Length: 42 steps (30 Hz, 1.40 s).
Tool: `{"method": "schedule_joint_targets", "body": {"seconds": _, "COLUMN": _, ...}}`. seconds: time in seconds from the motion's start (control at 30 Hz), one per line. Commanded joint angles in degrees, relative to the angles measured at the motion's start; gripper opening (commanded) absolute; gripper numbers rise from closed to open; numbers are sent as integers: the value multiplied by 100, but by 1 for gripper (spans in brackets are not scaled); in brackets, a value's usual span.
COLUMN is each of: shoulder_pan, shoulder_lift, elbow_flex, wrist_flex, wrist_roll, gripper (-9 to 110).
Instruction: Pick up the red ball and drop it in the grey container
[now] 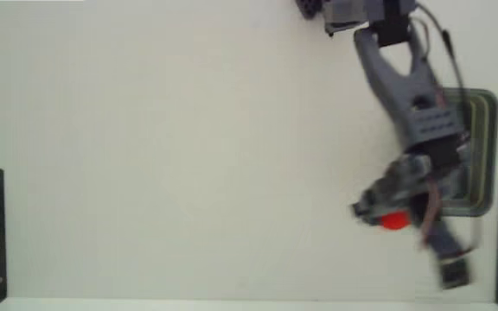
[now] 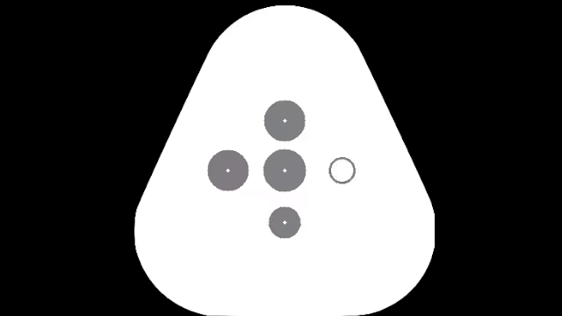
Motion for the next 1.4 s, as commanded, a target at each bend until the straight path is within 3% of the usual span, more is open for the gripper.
{"method": "schedule_joint_targets", "body": {"seconds": 0.0, "shoulder_pan": -383, "shoulder_lift": 644, "elbow_flex": 135, "wrist_flex": -117, "wrist_roll": 26, "gripper": 68}}
{"method": "schedule_joint_targets", "body": {"seconds": 0.67, "shoulder_pan": -1738, "shoulder_lift": 1112, "elbow_flex": 921, "wrist_flex": -433, "wrist_roll": 26, "gripper": 68}}
{"method": "schedule_joint_targets", "body": {"seconds": 1.37, "shoulder_pan": -1859, "shoulder_lift": 1154, "elbow_flex": 991, "wrist_flex": -461, "wrist_roll": 26, "gripper": 68}}
